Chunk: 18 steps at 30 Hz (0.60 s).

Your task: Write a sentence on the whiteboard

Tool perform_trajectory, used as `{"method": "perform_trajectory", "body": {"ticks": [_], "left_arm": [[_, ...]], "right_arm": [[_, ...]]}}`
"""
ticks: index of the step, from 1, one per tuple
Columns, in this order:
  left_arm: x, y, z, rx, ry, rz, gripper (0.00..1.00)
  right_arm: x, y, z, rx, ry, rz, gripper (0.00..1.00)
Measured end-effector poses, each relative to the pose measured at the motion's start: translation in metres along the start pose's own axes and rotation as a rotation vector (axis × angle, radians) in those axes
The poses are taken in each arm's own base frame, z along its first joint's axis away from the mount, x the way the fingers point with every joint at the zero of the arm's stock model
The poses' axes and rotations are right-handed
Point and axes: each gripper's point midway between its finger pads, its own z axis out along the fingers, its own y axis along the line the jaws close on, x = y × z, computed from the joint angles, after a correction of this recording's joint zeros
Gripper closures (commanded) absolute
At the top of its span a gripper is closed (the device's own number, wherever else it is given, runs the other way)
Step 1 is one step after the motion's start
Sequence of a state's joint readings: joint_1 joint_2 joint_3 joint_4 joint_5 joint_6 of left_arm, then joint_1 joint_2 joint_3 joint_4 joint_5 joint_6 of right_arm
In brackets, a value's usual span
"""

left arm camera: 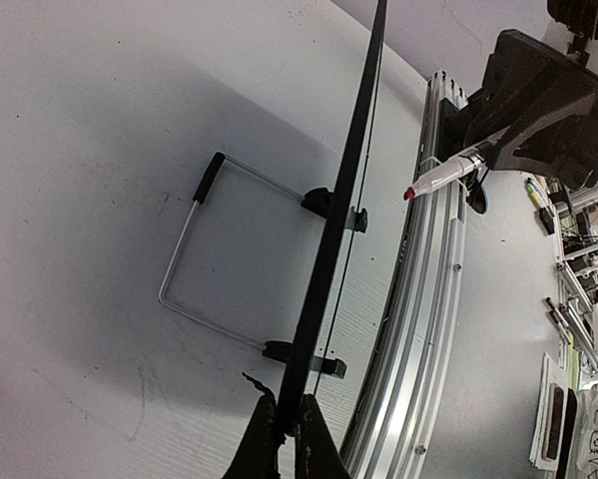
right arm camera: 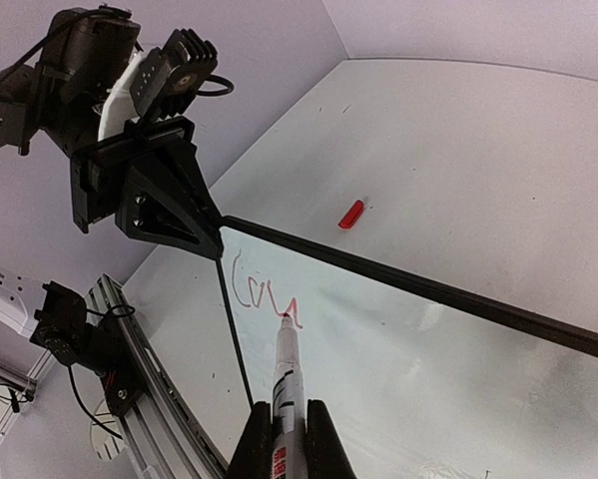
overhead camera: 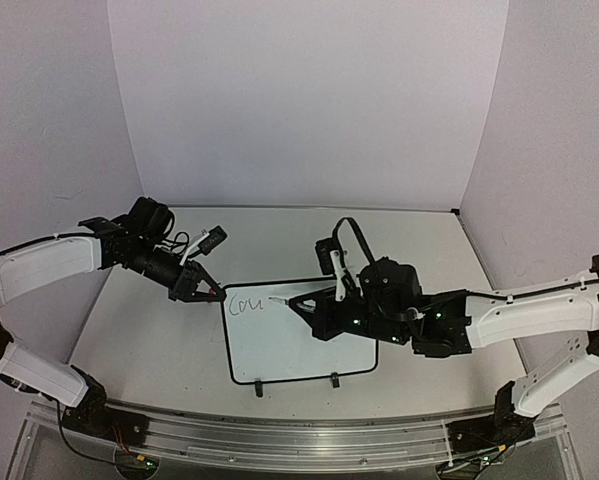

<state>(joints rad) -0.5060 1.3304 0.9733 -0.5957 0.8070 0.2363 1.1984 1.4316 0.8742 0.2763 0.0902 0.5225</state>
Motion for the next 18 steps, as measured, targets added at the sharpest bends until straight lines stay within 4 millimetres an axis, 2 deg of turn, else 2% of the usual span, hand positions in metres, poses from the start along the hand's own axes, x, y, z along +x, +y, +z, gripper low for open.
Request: {"method": "perform_trajectory", "body": {"ticks": [18], "left_arm": [[0.0,0.0,0.0,0.0,0.0,0.0,1.0]], "right_arm": [[0.01,-0.012,0.014,0.035,0.016,-0.028,1.0]]}}
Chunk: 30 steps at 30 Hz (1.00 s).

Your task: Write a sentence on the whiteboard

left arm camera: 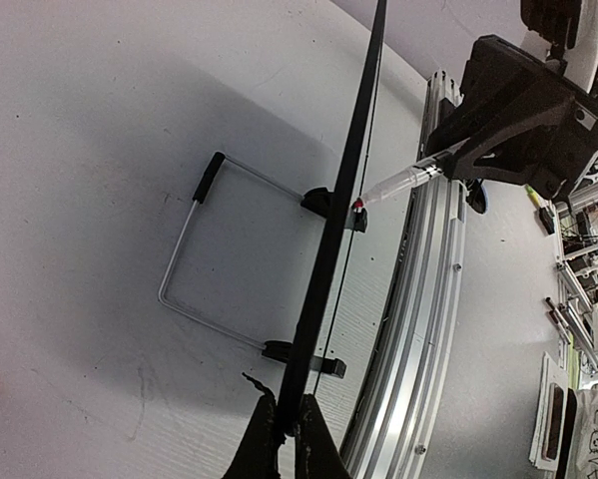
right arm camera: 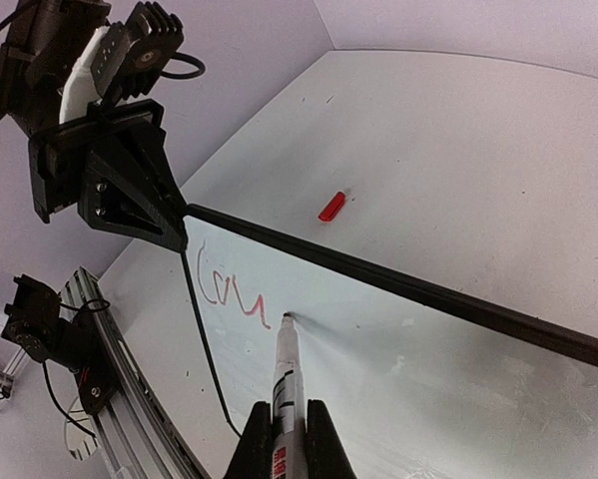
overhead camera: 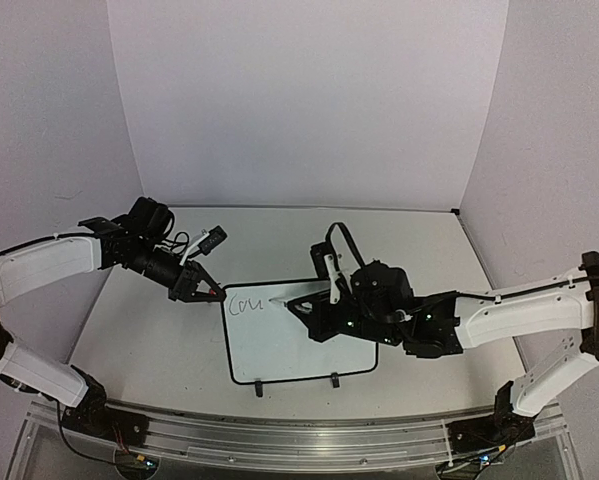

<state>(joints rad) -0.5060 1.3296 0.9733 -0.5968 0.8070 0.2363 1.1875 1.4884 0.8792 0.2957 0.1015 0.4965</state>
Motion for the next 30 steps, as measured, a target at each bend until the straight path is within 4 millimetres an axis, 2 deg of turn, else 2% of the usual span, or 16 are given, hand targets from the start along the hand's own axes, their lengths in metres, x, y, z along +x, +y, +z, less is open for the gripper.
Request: {"method": "perform_trajectory", "body": {"ticks": [15,30], "left_arm": [[0.0,0.0,0.0,0.0,0.001,0.001,1.0],[0.0,0.0,0.001,-0.004,0.003,0.002,1.0]], "right_arm": [[-0.005,0.008,0.013,-0.016,-0.012,-0.013,1.0],[-0.01,0.003,0.009,0.008,-0.037,0.011,1.0]]}}
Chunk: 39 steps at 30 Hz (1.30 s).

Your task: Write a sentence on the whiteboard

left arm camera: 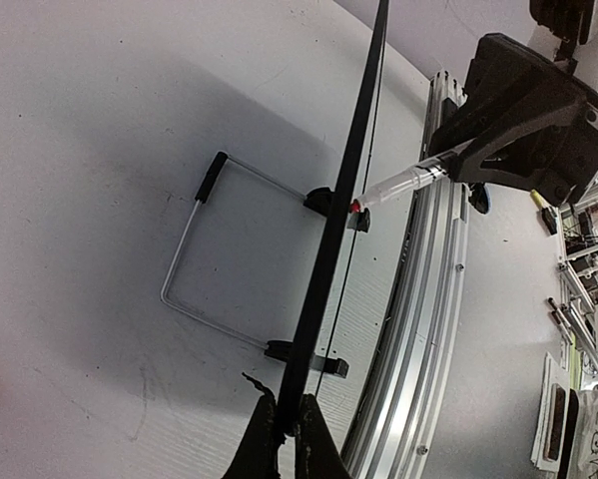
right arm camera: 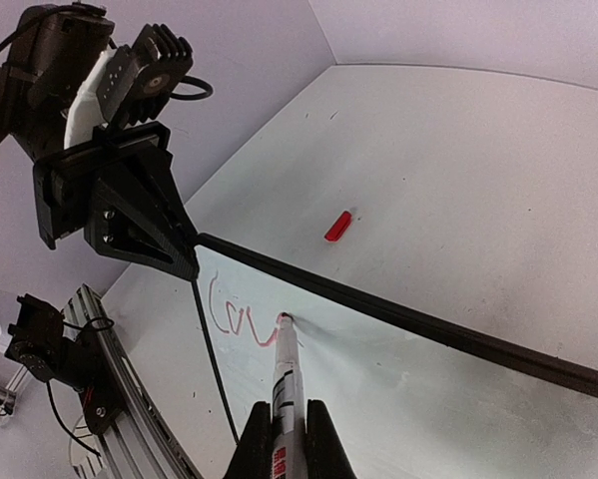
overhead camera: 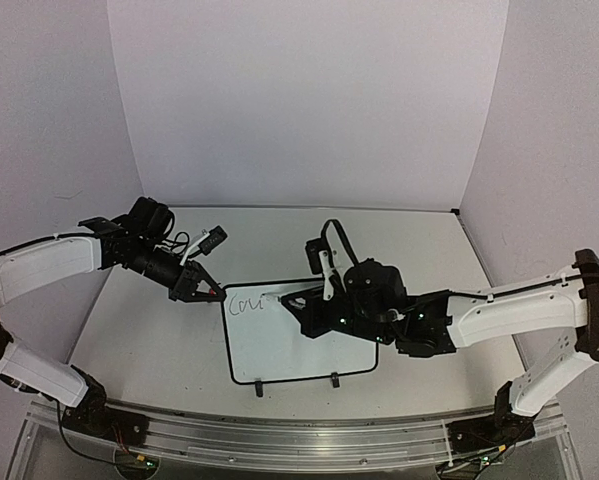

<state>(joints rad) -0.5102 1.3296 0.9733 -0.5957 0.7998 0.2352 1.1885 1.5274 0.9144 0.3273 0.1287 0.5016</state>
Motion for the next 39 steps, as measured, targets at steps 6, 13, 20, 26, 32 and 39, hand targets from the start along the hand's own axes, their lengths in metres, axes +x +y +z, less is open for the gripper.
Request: {"method": "perform_trajectory", "body": {"ticks": [6,13,20,26,32,39], "left_arm": [[0.0,0.0,0.0,-0.002,0.0,0.0,1.0],[0.0,0.0,0.0,-0.003,0.0,0.0,1.0],[0.0,0.0,0.0,-0.002,0.001,0.001,1.0],[0.0,0.0,0.0,-0.001,0.0,0.001,1.0],[0.0,0.0,0.0,-0.001,0.001,0.002,1.0],[0.0,0.0,0.0,-0.001,0.001,0.002,1.0]], "right_arm": [[0.009,-0.003,-0.001,-0.003,0.016,0.023,1.0],[0.015,-0.002,-0.001,-0.015,0.038,0.045,1.0],[0.018,-0.002,-0.001,-0.021,0.051,0.046,1.0],[0.019,-0.001,-0.001,-0.023,0.057,0.05,1.0],[0.021,0.0,-0.001,-0.033,0.069,0.056,1.0],[0.025,0.001,0.0,-0.038,0.082,0.061,1.0]]}}
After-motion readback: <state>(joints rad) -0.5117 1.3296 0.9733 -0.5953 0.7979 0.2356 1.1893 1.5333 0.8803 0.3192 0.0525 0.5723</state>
